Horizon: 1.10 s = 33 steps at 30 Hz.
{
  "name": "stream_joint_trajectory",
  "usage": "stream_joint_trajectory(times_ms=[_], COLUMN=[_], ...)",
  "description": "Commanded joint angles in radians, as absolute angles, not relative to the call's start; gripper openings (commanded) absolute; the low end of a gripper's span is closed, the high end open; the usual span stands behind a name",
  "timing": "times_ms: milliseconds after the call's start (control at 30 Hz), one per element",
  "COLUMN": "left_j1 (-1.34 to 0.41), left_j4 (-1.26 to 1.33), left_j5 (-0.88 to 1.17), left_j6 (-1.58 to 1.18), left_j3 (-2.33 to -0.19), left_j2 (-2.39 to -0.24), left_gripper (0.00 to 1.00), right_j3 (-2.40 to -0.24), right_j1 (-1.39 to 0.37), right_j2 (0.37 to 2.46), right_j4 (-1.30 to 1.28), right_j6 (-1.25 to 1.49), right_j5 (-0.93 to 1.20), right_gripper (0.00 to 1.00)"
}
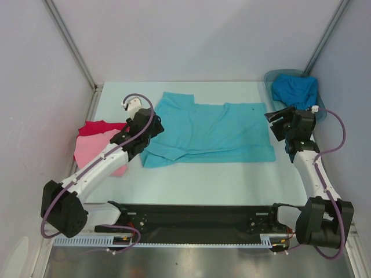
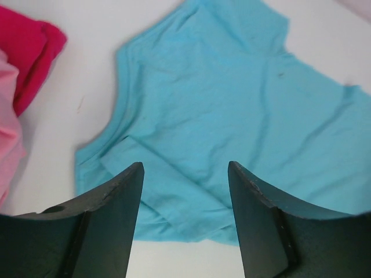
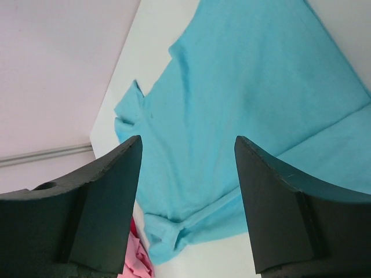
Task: Fold and stack the t-shirts
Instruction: Fold the tshirt
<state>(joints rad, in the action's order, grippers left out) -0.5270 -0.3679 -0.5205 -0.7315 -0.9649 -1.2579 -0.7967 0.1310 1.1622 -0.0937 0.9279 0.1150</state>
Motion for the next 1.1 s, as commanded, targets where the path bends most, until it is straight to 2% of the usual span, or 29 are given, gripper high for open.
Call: stream_joint_trajectory(times_ms=[0,233,467,567,733,900,1067], left_j1=[-0.525,-0.621,-0.641,-0.638,-0.608,-0.468,-0.367], left_j4=[-0.408,-0.394,-0.322,-0.299,-0.296,-0.305,-0.403], left_j5=[-0.454,-0.437,-0.448,-0.451,-0.414,-0.233,-0.163], left_j6=[-0.710,-0.808,-0.834,-0.818,-0.741,-0.721,-0.661], left_j3=[-1.006,-0.818,-0.681,-0.748,-1.043,-1.335,-1.567], left_j2=[-1.213,-1.100,-1.060,-1.130,-1.368,-1.641,-1.847], left_gripper=[0.65,0.64,0.64,0.65,0.65,0.65,0.64], right_j3=[-0.830,-0.737,-0.594,-0.635,-0.800,-1.003,-1.199], right_j1=[0.126,0.169,0.149,0.108,0.081,0.072,0.069], right_j2=[1.097,0.993,1.002,1.095,1.245,1.458,1.659], right_j4=[-0.189,-0.250,-0.146,-0.103,-0.084,-0.141,-0.205], right_j6=[0.928,0.891,0.934,0.965,0.983,0.940,0.888], right_j5=[0.121,0.147,0.152,0.134,0.089,0.049,0.040], right_gripper=[0.70,0.70,0.70,0.70,0.70,0.70,0.71])
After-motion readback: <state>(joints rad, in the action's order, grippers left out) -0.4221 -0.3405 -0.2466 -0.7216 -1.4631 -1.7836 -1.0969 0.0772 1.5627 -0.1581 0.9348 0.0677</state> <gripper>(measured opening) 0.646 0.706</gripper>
